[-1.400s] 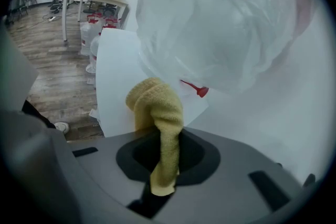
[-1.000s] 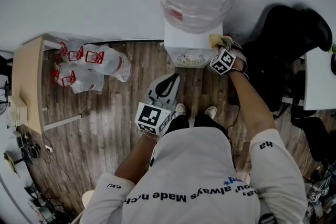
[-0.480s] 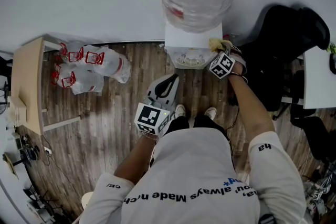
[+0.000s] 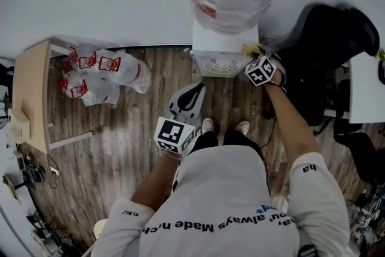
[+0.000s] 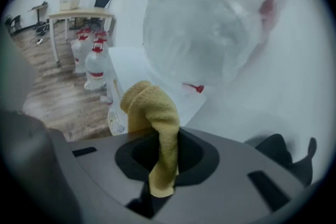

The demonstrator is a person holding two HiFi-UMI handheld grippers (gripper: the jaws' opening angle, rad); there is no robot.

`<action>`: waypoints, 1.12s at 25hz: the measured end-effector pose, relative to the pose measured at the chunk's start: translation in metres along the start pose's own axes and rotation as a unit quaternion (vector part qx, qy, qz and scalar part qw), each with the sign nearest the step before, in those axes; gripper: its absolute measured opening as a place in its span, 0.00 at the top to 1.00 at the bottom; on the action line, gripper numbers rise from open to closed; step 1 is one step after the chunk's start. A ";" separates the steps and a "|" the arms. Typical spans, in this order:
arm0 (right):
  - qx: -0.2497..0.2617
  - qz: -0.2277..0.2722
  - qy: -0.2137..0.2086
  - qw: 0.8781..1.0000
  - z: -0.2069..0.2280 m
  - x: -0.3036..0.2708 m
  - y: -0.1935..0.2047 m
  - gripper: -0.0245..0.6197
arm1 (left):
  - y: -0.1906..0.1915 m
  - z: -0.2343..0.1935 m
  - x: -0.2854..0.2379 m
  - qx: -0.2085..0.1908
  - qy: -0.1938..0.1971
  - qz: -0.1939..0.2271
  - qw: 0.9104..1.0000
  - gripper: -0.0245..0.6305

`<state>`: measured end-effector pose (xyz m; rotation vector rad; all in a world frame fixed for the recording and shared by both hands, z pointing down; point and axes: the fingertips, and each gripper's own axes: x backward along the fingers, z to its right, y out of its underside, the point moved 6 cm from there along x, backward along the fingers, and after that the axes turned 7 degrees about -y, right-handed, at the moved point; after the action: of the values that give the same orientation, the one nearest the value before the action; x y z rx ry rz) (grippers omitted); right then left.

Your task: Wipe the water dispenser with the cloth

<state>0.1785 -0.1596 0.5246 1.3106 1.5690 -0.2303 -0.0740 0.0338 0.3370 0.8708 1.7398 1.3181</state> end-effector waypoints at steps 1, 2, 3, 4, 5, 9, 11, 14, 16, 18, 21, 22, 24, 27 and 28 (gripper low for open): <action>-0.018 0.023 0.003 1.000 0.002 0.009 -0.010 0.87 | 0.000 -0.002 0.001 0.000 -0.001 0.000 1.000 0.92; -0.029 0.047 0.005 0.998 0.000 0.017 -0.021 0.87 | 0.000 -0.005 0.002 0.001 -0.003 0.000 1.000 0.92; -0.039 0.070 0.005 0.997 -0.003 0.024 -0.033 0.87 | 0.001 -0.008 0.003 0.002 -0.006 0.000 1.000 0.92; -0.050 0.091 0.001 0.995 -0.009 0.030 -0.044 0.87 | 0.003 -0.010 0.005 0.003 -0.008 -0.001 1.000 0.92; -0.064 0.110 -0.006 0.992 -0.015 0.035 -0.055 0.87 | 0.004 -0.013 0.006 0.005 -0.010 -0.002 1.000 0.92; -0.121 0.155 -0.044 0.979 -0.048 0.037 -0.088 0.87 | 0.004 -0.022 0.010 0.009 -0.016 -0.001 1.000 0.92; -0.127 0.165 -0.058 0.976 -0.066 0.035 -0.098 0.87 | 0.004 -0.026 0.013 0.011 -0.019 -0.001 1.000 0.92; -0.139 0.172 -0.075 0.972 -0.089 0.030 -0.109 0.87 | 0.005 -0.035 0.019 0.013 -0.024 -0.002 1.000 0.92; -0.152 0.176 -0.089 0.968 -0.102 0.025 -0.118 0.87 | 0.007 -0.041 0.022 0.015 -0.027 -0.005 1.000 0.92; -0.161 0.177 -0.102 0.966 -0.114 0.019 -0.126 0.87 | 0.011 -0.047 0.023 0.017 -0.030 -0.008 0.999 0.92; -0.168 0.174 -0.119 0.963 -0.130 0.009 -0.134 0.87 | 0.016 -0.053 0.025 0.018 -0.034 -0.014 0.999 0.92; -0.171 0.172 -0.125 0.962 -0.135 0.004 -0.137 0.87 | 0.017 -0.055 0.026 0.019 -0.036 -0.016 0.999 0.92; -0.178 0.166 -0.135 0.960 -0.144 -0.005 -0.141 0.87 | 0.019 -0.061 0.028 0.020 -0.041 -0.019 0.999 0.92; -0.190 0.155 -0.150 0.958 -0.156 -0.019 -0.146 0.87 | 0.021 -0.068 0.032 0.022 -0.049 -0.022 0.998 0.92; -0.195 0.153 -0.153 0.957 -0.159 -0.024 -0.147 0.87 | 0.021 -0.071 0.034 0.023 -0.052 -0.024 0.998 0.92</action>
<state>-0.0344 -0.1212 0.5504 1.1217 1.0658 0.0680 -0.1509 0.0372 0.3636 0.9017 1.7046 1.1857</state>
